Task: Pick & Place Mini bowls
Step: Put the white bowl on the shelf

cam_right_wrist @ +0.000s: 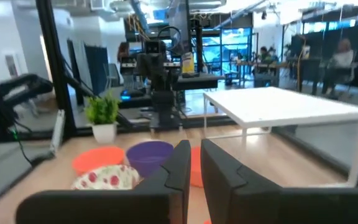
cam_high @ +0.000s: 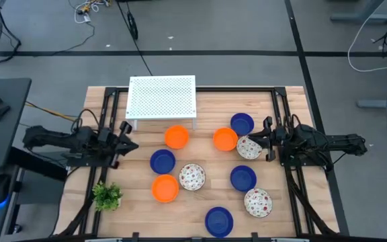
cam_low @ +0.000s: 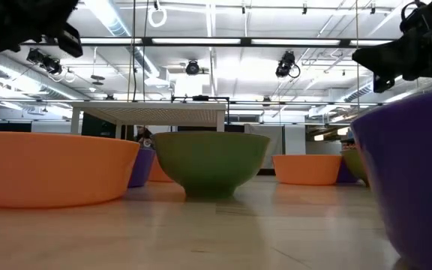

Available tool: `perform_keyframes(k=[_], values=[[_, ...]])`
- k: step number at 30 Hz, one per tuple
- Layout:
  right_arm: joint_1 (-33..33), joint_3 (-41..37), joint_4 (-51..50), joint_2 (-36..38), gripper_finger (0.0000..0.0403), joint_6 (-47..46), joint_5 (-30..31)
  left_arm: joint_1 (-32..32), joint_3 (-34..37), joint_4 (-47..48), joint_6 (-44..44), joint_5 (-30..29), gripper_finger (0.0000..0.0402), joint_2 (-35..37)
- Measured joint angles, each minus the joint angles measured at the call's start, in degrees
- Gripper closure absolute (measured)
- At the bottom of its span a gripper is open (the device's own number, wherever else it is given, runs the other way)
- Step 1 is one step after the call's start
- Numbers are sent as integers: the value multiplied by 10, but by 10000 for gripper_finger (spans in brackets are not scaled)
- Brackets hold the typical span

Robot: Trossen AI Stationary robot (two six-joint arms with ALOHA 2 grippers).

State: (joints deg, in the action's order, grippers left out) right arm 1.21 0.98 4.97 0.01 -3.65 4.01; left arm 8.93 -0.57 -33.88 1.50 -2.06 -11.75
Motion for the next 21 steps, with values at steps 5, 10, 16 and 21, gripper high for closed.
perform_keyframes(k=[5,10,16,21], values=[[0,0,28,-2,363,-7,10,21,-73,-12,-34,-62,384,-142],[-1,0,26,-3,363,9,19,78,-167,44,-6,-131,384,-314],[-1,0,14,-4,363,2,31,158,-289,112,-7,-260,384,-505],[-1,0,22,-4,363,34,31,195,-392,165,9,-291,383,-628]])
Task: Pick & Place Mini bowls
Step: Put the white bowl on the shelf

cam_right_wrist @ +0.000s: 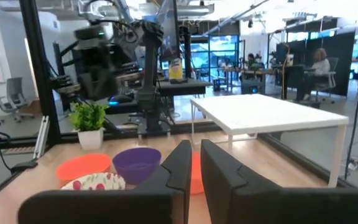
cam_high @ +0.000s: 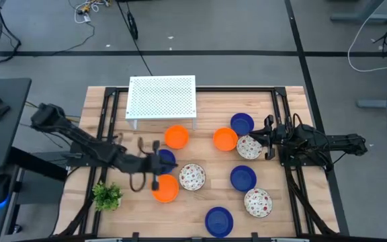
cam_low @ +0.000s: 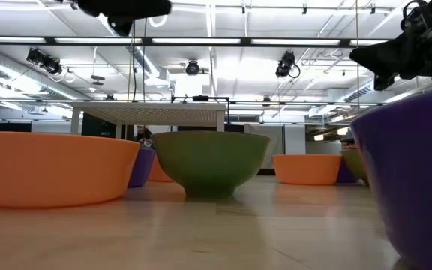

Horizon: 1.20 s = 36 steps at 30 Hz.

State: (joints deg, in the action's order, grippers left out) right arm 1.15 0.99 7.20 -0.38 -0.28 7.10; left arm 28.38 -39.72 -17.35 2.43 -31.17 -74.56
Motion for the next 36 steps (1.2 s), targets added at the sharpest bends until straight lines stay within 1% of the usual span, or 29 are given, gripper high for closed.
perform_keyframes(k=[3,5,7,9,11,13,15,17,18,20,23,29,33,36], values=[[0,0,11,0,363,8,0,11,-63,49,20,2,381,-71],[0,0,13,0,363,8,0,11,-108,101,42,18,370,-116],[0,0,13,0,363,17,0,8,-152,148,62,25,347,-160],[0,0,13,0,363,29,0,4,-192,181,74,29,317,-201],[0,0,13,0,363,37,0,1,-228,204,77,46,282,-234],[0,0,13,0,363,38,0,-2,-260,217,82,71,250,-262],[0,0,14,0,363,38,0,-6,-286,238,101,110,225,-284],[0,0,14,0,363,38,0,-9,-306,263,132,143,210,-306],[0,0,14,0,363,38,0,-9,-314,280,149,150,207,-316],[0,0,14,0,363,38,0,-9,-329,310,181,149,207,-335],[0,0,14,0,363,38,0,-9,-341,343,213,140,216,-361],[0,0,14,0,363,38,0,-9,-343,350,225,97,247,-387],[0,0,14,0,363,39,0,-12,-342,352,225,86,287,-388],[0,0,14,0,363,39,0,-13,-342,352,222,97,334,-388]])
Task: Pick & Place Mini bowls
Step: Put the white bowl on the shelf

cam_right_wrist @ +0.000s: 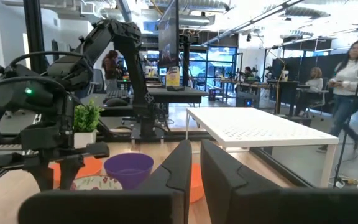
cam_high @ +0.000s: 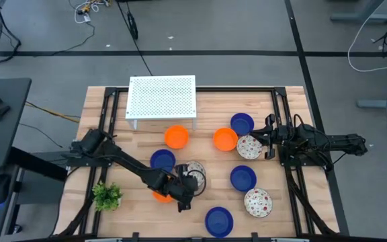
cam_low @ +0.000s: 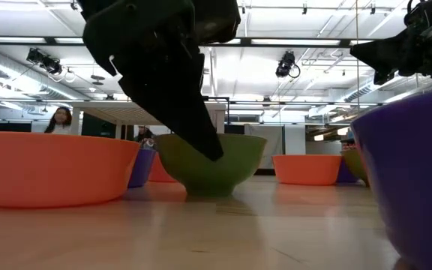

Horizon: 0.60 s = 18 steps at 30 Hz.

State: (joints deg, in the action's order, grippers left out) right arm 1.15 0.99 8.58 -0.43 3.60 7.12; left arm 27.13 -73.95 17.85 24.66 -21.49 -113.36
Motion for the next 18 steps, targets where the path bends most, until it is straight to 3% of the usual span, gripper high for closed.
perform_keyframes(k=[3,8,11,18], values=[[0,0,0,0,363,0,0,0,-1,-2,-25,-10,381,4],[0,0,0,0,363,1,0,3,-39,33,-53,-14,386,11],[0,0,0,0,363,2,1,4,-106,82,-92,-29,390,22],[0,0,0,0,363,2,1,-51,-295,305,-177,-124,390,25]])
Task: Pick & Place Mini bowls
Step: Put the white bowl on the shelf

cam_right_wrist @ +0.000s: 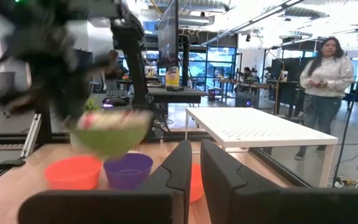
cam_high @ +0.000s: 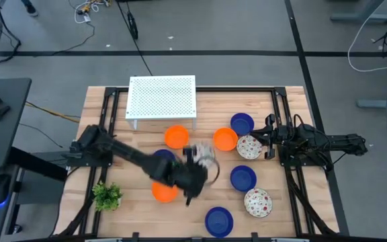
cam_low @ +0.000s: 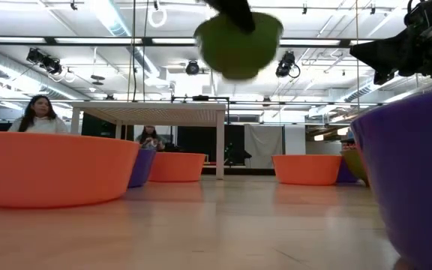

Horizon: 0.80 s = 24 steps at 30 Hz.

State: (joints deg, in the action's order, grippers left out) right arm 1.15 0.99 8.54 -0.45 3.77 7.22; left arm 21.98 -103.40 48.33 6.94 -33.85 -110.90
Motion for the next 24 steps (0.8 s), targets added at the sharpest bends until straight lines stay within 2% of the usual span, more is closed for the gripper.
perform_keyframes(k=[4,7,17,24], values=[[0,0,0,0,363,0,-1,-68,-75,99,-30,-34,390,1],[0,0,0,0,363,0,-1,-142,-102,112,-57,-32,390,3],[0,0,-5,0,363,-3,-1,-378,-102,112,-80,102,390,15],[0,0,-19,0,363,-7,-1,-445,-102,76,-62,122,390,15]])
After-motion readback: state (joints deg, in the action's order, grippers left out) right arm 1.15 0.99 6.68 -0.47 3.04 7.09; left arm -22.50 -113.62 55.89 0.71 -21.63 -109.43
